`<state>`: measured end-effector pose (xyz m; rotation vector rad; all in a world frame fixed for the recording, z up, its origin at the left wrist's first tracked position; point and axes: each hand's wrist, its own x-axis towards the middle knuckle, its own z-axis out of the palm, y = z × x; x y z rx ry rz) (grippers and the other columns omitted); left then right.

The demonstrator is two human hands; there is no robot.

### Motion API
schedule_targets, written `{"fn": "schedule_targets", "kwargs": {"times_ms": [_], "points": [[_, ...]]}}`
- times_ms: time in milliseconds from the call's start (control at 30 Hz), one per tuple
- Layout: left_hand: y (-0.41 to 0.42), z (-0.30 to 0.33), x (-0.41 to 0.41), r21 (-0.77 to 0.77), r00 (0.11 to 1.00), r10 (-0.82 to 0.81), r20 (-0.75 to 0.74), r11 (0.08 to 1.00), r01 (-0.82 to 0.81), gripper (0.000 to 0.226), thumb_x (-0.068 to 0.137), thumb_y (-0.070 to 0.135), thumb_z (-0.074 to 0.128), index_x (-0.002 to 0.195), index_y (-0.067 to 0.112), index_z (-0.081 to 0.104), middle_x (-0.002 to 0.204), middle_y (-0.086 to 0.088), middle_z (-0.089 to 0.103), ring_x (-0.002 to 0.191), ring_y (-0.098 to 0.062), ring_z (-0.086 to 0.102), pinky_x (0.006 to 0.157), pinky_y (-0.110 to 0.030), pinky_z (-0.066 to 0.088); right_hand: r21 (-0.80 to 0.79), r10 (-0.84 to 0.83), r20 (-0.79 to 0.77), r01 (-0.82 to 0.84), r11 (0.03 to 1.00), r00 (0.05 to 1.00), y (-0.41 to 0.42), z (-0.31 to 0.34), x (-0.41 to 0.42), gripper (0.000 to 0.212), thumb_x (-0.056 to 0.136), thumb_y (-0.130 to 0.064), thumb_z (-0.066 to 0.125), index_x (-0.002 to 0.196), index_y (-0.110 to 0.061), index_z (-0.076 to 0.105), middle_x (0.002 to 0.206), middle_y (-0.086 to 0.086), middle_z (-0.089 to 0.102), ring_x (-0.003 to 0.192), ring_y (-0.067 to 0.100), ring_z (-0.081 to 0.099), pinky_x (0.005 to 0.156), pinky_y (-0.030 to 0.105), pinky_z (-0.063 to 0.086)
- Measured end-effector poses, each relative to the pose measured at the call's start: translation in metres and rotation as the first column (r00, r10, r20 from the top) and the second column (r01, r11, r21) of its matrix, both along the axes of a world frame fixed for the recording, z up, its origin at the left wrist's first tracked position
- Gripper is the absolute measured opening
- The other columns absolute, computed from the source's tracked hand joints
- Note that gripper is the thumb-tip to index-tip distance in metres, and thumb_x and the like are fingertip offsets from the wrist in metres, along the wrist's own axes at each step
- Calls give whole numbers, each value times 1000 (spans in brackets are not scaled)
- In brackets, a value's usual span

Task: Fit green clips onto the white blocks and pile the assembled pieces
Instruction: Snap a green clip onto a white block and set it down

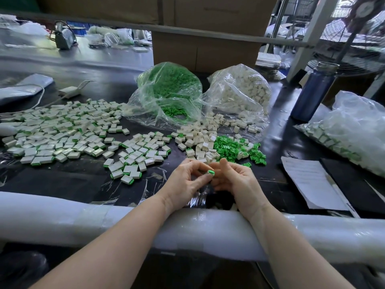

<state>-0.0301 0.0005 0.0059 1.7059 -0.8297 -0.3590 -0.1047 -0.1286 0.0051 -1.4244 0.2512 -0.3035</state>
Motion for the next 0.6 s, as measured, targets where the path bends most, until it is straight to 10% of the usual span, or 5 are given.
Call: {"fn": "schedule_targets", "kwargs": {"times_ms": [167, 600], "points": [[0, -4, 2, -1, 998, -6, -68, 1000, 6, 10, 85, 7, 63, 93, 12, 65, 87, -5, 66, 81, -13, 59, 78, -22, 50, -303, -134, 63, 147, 942, 989, -1, -3, -1, 14, 82, -4, 67, 78, -16, 72, 68, -3, 69, 63, 7, 60, 57, 18, 48], [0, -4, 0, 42, 999, 13, -45, 999, -11, 14, 83, 10, 66, 87, 24, 65, 82, 8, 67, 74, 3, 61, 72, -8, 47, -541, -183, 45, 178, 822, 982, 3, -1, 0, 13, 82, -7, 67, 73, -16, 63, 66, -7, 61, 60, -1, 52, 60, 12, 43]]}}
